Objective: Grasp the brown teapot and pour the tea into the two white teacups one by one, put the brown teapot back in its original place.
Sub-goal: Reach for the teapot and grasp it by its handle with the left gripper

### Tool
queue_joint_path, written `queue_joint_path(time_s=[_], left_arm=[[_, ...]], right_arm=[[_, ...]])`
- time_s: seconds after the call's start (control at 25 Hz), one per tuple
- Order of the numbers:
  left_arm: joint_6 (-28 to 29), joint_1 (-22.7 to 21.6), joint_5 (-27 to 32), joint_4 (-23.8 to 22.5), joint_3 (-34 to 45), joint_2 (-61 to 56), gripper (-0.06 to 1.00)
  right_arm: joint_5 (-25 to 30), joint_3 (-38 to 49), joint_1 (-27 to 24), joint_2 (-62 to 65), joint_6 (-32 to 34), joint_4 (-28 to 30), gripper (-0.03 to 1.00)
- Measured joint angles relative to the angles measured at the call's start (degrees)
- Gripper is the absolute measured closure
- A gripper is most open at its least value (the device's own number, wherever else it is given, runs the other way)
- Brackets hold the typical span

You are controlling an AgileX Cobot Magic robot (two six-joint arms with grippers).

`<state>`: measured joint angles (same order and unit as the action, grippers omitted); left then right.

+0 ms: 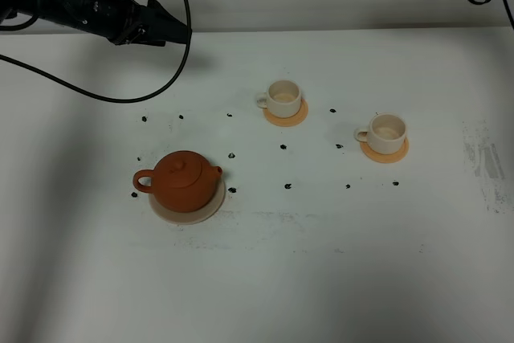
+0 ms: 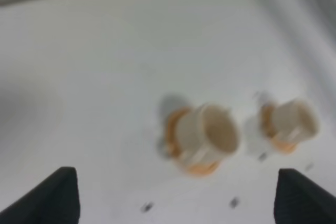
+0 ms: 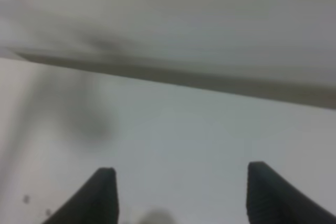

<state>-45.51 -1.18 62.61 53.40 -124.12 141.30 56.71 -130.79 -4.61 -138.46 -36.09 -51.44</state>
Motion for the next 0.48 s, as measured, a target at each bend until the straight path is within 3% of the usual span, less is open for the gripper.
queue_joint_path(time_s=[0.28, 0.48], left_arm=[[8.1, 0.0, -1.9, -14.1, 0.1, -2.9, 0.21], [8.7, 0.4, -5.7, -17.0, 5.6, -9.0, 0.21]], right_arm=[[4.0, -4.8, 0.0, 0.7, 8.9, 14.6, 0.42], [4.4, -2.0, 0.0, 5.8, 10.3, 19.1, 0.42]])
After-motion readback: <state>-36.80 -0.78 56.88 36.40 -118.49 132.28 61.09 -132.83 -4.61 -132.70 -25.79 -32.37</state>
